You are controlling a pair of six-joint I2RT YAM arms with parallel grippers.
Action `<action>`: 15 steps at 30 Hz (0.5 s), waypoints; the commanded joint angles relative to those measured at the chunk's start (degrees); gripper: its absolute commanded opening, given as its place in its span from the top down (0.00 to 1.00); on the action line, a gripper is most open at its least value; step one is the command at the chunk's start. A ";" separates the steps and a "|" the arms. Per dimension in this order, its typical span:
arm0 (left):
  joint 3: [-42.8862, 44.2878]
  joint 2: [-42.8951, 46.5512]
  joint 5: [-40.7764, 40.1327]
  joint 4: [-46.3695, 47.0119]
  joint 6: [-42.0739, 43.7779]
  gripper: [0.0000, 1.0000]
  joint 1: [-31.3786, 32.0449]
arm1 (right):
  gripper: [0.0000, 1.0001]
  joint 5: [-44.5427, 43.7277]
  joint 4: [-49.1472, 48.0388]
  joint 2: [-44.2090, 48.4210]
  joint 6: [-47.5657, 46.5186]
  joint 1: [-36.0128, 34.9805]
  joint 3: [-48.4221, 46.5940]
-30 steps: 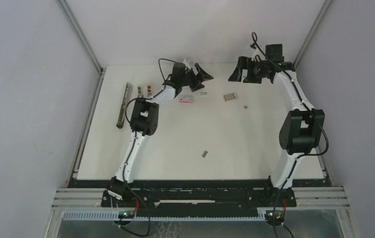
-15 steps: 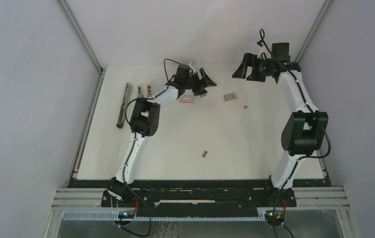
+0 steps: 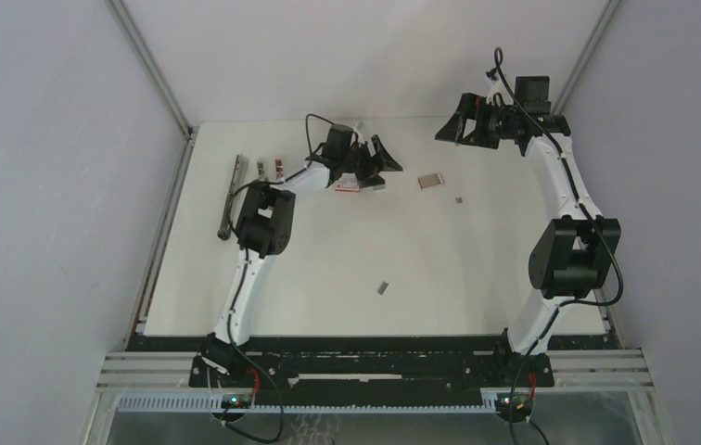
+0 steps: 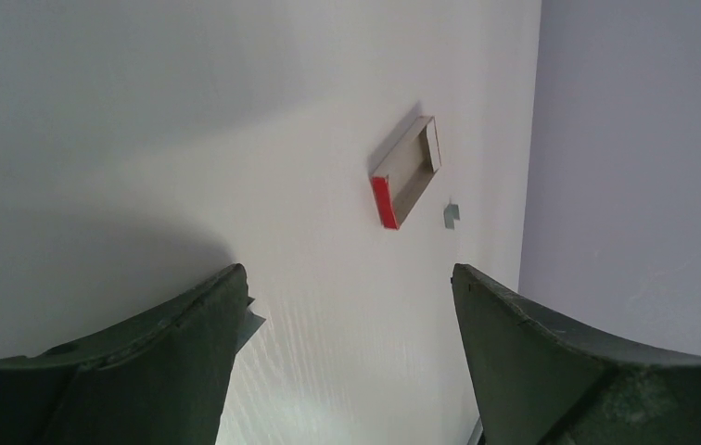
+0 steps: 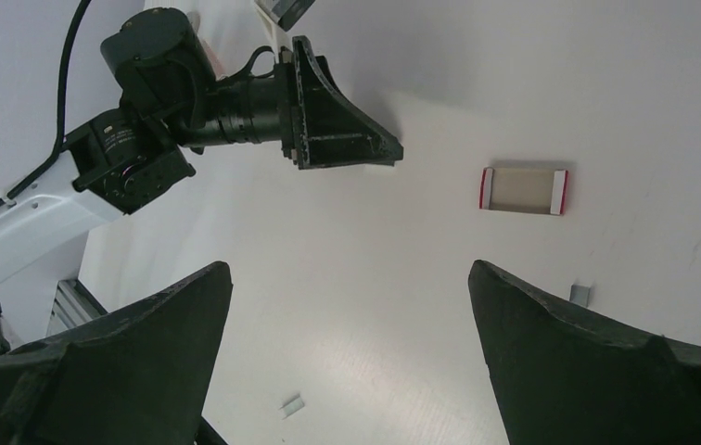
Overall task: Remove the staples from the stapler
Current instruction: Move the staple to the center of the board.
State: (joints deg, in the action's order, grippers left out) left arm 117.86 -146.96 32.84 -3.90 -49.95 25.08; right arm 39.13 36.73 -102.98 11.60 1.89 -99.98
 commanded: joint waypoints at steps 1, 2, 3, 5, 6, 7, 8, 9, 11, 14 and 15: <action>-5.80 5.85 1.62 -2.00 2.20 0.14 0.80 | 0.00 0.01 -2.63 2.66 0.82 0.30 0.56; -7.32 6.74 1.69 -1.85 2.49 0.13 0.84 | 0.00 -0.84 -3.01 2.34 0.72 0.39 0.58; -8.82 8.10 1.73 -1.55 2.76 0.14 0.90 | 0.00 -1.87 -3.44 1.95 0.75 0.54 0.59; -12.16 9.85 2.30 -1.13 3.35 0.13 1.16 | 0.00 -3.19 -5.11 0.69 1.79 0.88 0.43; -13.39 10.54 2.67 -1.17 3.63 0.13 1.38 | 0.00 -3.90 -6.15 -0.08 2.69 1.21 0.30; -14.56 11.27 3.12 -1.04 4.01 0.13 1.64 | 0.00 -4.72 -7.35 -0.95 3.40 1.54 0.19; -15.64 11.92 3.61 -1.07 4.50 0.14 1.93 | 0.00 -5.63 -8.97 -1.96 4.22 1.94 0.10; -16.73 12.62 3.90 -1.09 5.30 0.13 2.27 | 0.00 -6.88 -10.67 -2.99 5.17 2.46 0.00; -18.83 13.86 4.50 -1.11 6.14 0.13 2.33 | 0.00 -8.99 -13.79 -5.96 7.65 3.62 -0.68; -21.64 15.66 5.73 -1.06 7.05 0.13 4.31 | 0.00 -10.33 -16.52 -11.72 12.50 5.69 -4.18; -22.70 16.38 5.93 -1.10 7.47 0.13 4.43 | 0.00 -10.55 -16.86 -14.10 13.70 6.16 -5.98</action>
State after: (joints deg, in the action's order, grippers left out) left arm 98.87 -135.20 36.67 -3.55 -46.06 27.38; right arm 32.60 26.35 -110.17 18.02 5.45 -100.88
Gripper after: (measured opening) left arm 0.865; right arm 0.997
